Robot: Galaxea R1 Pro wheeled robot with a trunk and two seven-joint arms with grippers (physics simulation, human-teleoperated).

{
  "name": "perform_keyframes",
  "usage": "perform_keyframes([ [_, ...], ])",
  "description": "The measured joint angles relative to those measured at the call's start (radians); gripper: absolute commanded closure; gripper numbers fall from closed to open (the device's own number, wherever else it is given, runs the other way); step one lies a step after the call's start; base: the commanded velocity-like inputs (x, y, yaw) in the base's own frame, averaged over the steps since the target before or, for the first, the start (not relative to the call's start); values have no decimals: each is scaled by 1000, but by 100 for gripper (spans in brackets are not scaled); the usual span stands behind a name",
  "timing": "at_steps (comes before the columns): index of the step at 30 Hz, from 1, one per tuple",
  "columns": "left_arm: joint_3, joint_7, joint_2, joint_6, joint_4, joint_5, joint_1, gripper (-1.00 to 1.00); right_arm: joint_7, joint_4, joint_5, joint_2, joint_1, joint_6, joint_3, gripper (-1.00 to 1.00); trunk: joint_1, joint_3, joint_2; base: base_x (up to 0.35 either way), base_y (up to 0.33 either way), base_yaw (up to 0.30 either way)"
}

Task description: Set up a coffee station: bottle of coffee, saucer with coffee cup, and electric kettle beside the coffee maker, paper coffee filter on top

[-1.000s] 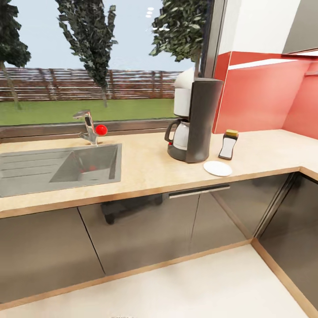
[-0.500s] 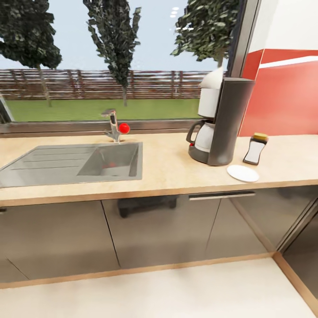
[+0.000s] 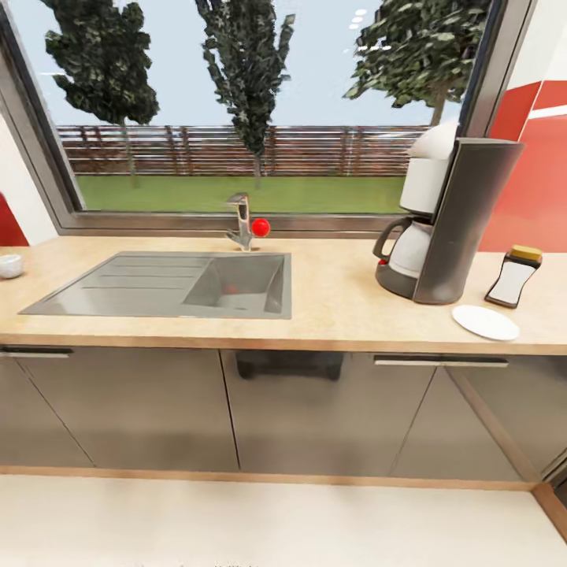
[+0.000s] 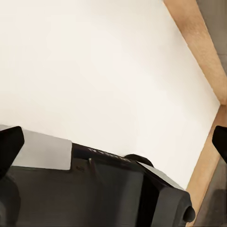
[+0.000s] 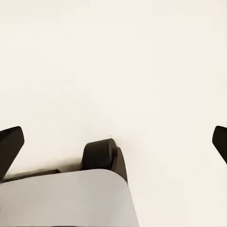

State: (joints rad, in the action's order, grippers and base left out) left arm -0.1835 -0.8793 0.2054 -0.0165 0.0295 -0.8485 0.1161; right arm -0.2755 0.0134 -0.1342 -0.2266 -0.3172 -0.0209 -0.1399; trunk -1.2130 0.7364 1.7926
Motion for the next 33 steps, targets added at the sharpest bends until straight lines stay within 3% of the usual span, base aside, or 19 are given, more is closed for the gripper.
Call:
perform_keyframes([
  [1,39,15,-7,0,1,-1,0,-100,0,-18,1,0,0,0,-2,-100,0,0,0,0,0,279],
  [2,142,45,-17,0,3,-4,0,-100,0,-54,1,0,0,2,-5,-100,0,0,0,0,0,279],
  [7,230,104,-22,2,2,-11,0,-100,3,-87,0,5,0,0,-3,-100,0,0,0,0,0,279],
  [10,251,152,-24,14,1,-14,0,-100,4,-95,4,10,0,-2,-1,-100,0,0,0,0,0,279],
  [17,262,192,-23,33,2,-16,0,-100,5,-77,107,12,0,-83,2,-100,0,0,0,0,0,279],
  [33,263,194,-24,35,1,-16,0,-100,5,-68,124,12,0,-98,4,-100,0,0,0,3,0,278],
])
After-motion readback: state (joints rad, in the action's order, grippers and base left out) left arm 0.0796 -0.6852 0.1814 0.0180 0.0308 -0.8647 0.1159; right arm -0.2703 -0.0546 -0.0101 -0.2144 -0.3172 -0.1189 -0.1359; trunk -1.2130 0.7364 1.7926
